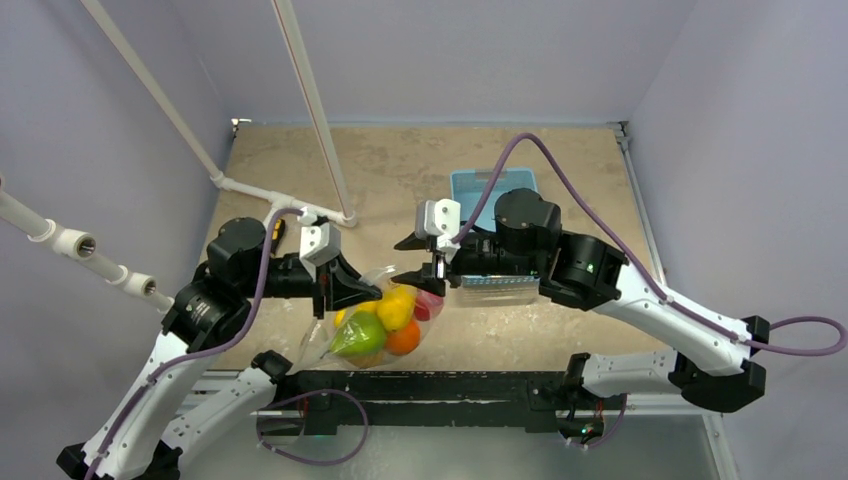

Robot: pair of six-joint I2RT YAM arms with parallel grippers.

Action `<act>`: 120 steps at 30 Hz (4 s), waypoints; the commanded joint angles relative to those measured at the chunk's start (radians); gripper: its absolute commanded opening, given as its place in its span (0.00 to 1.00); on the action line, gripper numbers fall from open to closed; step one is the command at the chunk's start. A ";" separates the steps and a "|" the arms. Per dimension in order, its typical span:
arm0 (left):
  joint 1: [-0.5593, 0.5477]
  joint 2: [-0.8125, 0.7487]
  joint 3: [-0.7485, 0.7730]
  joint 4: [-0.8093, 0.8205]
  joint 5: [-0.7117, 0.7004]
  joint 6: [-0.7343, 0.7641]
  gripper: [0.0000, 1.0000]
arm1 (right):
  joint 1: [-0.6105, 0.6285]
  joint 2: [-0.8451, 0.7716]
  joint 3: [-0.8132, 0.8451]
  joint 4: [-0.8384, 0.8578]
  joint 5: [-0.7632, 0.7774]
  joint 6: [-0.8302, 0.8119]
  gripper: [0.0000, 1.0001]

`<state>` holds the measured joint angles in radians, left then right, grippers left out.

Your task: Place the food in the zip-top bag and seal the zipper

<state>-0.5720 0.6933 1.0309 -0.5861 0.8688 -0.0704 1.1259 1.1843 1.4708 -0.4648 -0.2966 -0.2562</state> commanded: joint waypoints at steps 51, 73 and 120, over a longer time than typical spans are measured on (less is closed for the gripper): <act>-0.003 -0.029 0.086 0.097 0.125 -0.057 0.00 | 0.003 -0.083 -0.290 0.534 -0.208 0.066 0.19; -0.003 -0.020 0.080 0.090 0.095 -0.061 0.00 | 0.002 -0.127 -0.310 0.585 -0.239 0.041 0.00; -0.003 0.058 0.120 0.232 0.094 -0.113 0.23 | 0.003 -0.071 -0.278 0.500 -0.122 0.143 0.00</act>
<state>-0.5720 0.7536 1.1625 -0.3828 0.9417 -0.1833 1.1259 1.1213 1.1549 -0.0090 -0.4465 -0.1303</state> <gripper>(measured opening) 0.250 0.005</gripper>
